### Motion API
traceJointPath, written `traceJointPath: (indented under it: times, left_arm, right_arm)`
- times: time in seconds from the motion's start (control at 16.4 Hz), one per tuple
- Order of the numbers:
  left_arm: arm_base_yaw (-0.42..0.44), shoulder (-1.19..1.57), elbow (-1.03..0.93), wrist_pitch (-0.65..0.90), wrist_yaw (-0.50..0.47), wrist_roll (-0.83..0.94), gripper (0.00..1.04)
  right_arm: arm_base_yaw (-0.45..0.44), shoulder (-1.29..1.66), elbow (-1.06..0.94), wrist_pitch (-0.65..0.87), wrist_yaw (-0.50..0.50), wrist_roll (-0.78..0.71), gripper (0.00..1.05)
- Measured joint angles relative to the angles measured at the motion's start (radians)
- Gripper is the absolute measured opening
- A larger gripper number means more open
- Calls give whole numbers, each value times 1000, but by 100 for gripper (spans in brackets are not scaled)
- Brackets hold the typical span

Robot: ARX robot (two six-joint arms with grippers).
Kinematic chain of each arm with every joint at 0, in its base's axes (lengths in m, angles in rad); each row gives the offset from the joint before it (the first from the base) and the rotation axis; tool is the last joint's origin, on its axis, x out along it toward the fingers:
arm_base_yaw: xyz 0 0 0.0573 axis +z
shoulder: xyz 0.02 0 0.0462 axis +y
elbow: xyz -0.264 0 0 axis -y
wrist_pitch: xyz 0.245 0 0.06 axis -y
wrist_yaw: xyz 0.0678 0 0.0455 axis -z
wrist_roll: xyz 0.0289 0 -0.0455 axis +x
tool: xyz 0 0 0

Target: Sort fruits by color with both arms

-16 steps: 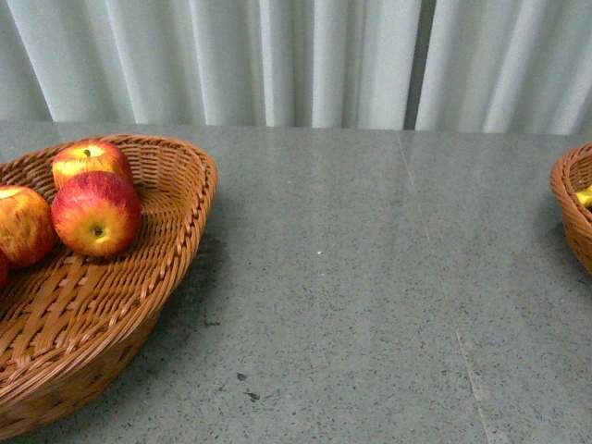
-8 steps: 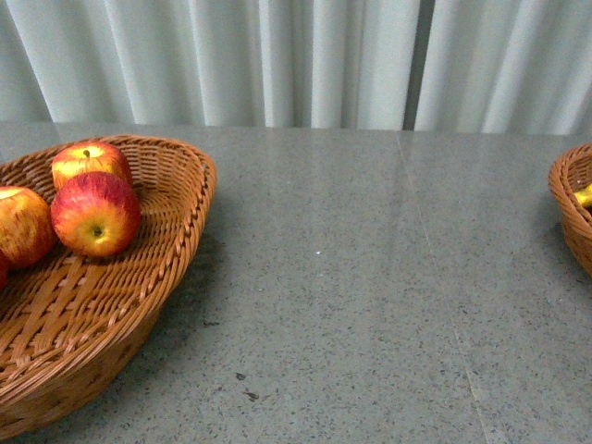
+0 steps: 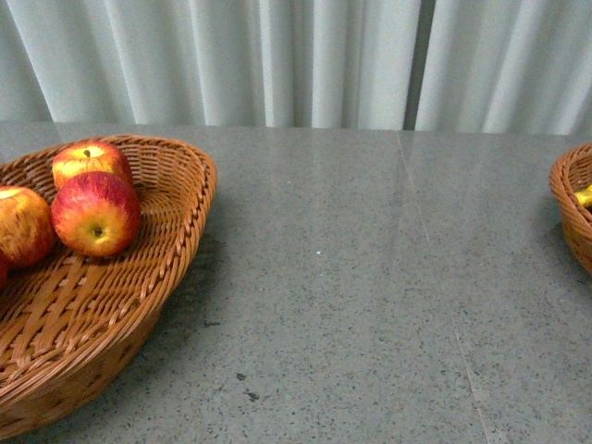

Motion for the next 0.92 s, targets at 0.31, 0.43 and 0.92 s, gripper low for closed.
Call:
traceJointPath:
  times: [0.31,0.43,0.92]
  left_arm:
    - [0,0,0,0,0,0,98]
    - [0,0,0,0,0,0,98]
    - [0,0,0,0,0,0,98]
  right_arm:
    - [0,-52,-22,-25,0,0,2]
    - [0,-198,-48,-174,1,0,2]
    - [0,-244,-60,-177,0,2,2]
